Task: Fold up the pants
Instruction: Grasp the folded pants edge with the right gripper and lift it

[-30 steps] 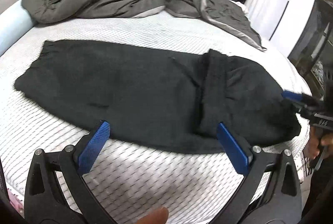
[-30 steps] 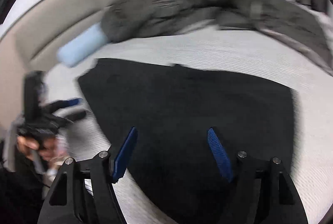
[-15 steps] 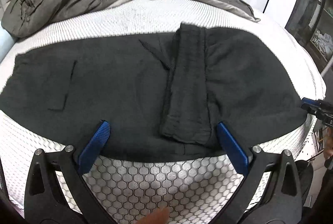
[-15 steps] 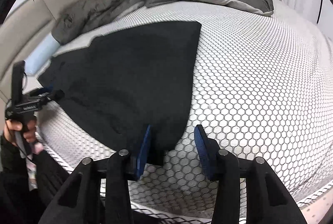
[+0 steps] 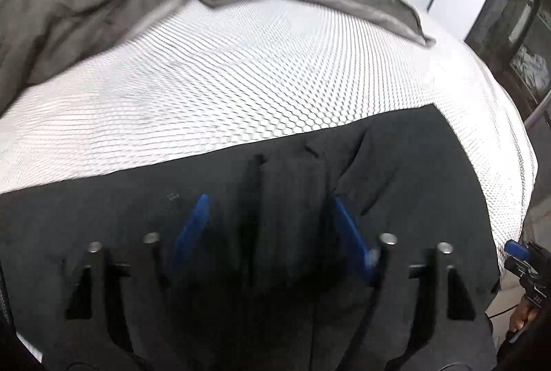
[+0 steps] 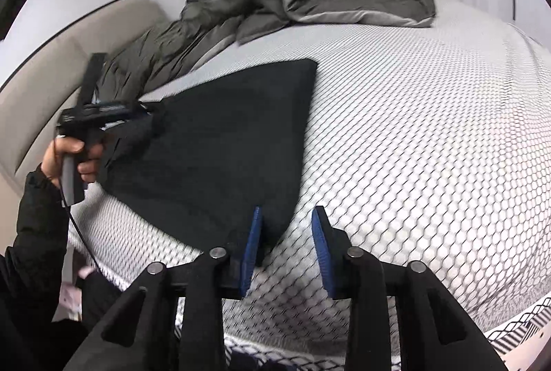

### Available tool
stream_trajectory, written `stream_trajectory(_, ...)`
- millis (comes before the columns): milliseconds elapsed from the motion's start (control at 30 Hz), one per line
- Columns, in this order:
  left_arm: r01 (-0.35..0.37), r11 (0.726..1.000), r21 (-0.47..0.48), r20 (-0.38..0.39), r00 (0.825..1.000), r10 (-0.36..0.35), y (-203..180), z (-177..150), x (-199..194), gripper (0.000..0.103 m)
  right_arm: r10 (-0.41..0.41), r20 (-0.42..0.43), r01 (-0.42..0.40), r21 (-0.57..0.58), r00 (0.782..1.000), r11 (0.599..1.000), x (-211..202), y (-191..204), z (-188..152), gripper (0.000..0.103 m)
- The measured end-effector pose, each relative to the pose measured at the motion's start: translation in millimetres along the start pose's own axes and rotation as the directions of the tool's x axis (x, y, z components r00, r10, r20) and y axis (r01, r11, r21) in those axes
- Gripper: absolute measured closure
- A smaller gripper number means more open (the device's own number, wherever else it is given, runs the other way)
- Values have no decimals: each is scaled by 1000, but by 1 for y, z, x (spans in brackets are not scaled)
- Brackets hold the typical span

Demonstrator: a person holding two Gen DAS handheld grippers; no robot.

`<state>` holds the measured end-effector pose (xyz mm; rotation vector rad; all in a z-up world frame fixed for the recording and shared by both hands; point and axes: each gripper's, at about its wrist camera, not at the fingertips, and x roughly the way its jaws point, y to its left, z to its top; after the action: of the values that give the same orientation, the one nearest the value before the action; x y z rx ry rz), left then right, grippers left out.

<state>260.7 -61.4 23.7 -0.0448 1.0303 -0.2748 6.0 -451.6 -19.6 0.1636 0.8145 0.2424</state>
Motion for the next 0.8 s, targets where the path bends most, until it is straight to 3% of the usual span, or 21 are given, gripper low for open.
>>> stream_trajectory(33,44,999,-7,-23,999,-44,1,4,9,68,-2,-3,2,13,1000,1000,2,-3,3,69)
stream_trajectory(100,82,996,-36,-20,996,-83,4,9,17,74,-9,-15,9,22,1000,1000,8,0,8,69)
stream_trajectory(133,90,995,-34,12,996,-90,5,10,10,90,-11,-19,12,18,1000,1000,11,3,9,69)
stream_trajectory(233,101,993,-54,119,988,-94,19,12,-20,92,-7,-21,7,0,1000,1000,15,9,15,69)
stream_trajectory(300,24,999,-40,105,994,-19,23,15,-15,90,-2,-27,2,-2,1000,1000,17,11,20,68)
stream_trajectory(367,-40,999,-18,41,998,40,24,16,5,84,-6,-36,6,5,999,1000,24,10,21,66)
stream_trajectory(433,-56,998,-42,22,998,57,29,12,11,75,-7,-41,8,17,999,1000,33,16,23,65)
stream_trajectory(467,-50,996,-68,43,998,53,32,8,5,71,-6,-38,6,24,999,1000,32,16,23,63)
stream_trajectory(533,-65,994,-83,70,995,71,32,-5,-11,51,9,-32,-8,32,999,999,29,17,21,57)
stream_trajectory(633,-46,996,-76,142,988,57,21,-29,-44,31,55,-36,-53,51,998,997,27,15,19,56)
stream_trajectory(767,-1,1000,21,212,977,-4,-22,-66,-76,21,113,-77,-105,106,991,989,42,12,17,57)
stream_trajectory(800,7,999,46,221,975,-17,-37,-74,-78,20,124,-93,-112,122,988,986,48,12,18,64)
